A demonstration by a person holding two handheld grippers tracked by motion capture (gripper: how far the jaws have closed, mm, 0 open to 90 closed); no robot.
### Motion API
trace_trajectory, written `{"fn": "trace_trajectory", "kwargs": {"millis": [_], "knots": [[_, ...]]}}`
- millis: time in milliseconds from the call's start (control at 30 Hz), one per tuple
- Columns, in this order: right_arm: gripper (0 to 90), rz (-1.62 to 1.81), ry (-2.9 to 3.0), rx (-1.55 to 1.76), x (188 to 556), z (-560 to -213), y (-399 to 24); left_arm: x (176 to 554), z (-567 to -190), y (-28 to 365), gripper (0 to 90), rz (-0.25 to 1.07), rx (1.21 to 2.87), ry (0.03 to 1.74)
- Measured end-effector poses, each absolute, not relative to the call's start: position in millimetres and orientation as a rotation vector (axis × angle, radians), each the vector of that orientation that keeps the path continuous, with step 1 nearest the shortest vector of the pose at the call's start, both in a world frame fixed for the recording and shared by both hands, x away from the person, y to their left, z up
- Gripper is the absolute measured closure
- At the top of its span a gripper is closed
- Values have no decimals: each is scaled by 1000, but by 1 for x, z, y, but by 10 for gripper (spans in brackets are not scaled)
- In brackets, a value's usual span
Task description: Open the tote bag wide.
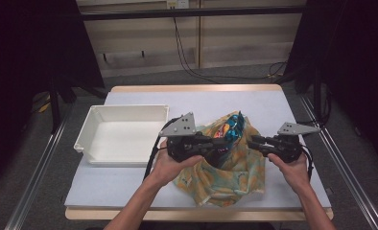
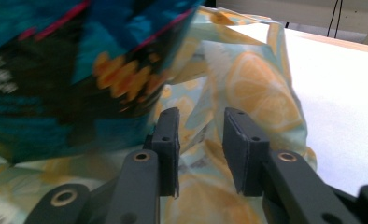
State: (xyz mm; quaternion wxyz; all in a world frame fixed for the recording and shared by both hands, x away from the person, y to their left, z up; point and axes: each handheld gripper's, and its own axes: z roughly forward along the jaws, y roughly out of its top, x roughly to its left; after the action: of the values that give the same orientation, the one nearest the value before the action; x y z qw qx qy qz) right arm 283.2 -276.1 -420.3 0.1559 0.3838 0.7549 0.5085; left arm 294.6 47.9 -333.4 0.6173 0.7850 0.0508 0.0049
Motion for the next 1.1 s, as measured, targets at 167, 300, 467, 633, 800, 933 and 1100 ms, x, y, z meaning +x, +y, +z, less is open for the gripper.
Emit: {"fn": "trace_trajectory", "kwargs": {"millis": [167,300,467,633,800,933,1100], "knots": [[650,1471,2182,1070,270,-417,-272,302,-330,49,900,24,1801,149],[648,1448,2230,1029,259,-412,-262,309,-329,50,900,14,1775,167],[651,1487,2255,976,243,-406,-252,312,-326,50,900,25,1778,177],[643,1525,2274,950,232,-404,-246,315,-323,47,900,24,1766,178],[635,1532,2325,932,223,-413,-235,318,-319,42,900,26,1782,170],[633,1517,2358,927,222,-421,-229,320,-316,40,900,26,1773,174],[621,1505,2377,937,219,-429,-228,323,-308,39,900,31,1768,178]]}}
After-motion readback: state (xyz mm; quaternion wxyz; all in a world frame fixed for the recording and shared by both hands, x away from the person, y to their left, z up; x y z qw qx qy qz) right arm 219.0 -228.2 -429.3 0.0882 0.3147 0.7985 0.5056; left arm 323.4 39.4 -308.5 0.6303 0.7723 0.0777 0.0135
